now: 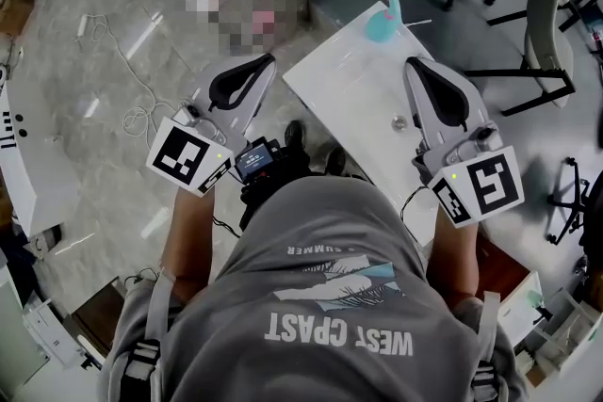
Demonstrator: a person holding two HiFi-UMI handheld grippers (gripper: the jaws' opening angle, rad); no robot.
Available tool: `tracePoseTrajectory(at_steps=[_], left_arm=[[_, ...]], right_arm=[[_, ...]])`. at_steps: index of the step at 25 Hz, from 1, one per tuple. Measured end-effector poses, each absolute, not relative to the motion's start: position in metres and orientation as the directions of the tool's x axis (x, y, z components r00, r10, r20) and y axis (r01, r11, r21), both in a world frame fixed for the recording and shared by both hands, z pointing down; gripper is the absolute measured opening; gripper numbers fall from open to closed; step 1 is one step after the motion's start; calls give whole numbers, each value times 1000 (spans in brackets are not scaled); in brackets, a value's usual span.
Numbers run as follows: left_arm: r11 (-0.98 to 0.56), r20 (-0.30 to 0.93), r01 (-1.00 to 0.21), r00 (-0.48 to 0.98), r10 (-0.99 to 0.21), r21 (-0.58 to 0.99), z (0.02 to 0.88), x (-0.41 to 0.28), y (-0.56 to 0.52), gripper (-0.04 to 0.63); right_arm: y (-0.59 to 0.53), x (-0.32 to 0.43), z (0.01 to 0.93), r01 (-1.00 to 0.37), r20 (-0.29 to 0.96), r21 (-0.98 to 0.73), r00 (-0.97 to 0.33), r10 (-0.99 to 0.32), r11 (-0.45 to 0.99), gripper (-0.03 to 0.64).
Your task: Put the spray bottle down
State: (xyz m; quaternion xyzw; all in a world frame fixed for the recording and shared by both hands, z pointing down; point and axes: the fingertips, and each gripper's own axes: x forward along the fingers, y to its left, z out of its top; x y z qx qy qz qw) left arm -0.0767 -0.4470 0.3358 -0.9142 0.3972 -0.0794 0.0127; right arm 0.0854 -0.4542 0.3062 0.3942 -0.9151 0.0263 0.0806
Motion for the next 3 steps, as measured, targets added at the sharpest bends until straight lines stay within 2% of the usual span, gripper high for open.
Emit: tracePoseTrajectory(at_steps=[3], left_arm=[[-683,136,-726,670,-729,-85,336,-81,-442,2]], right_arm=[[-450,81,306,-724,170,14,-678,-715,690,-2]])
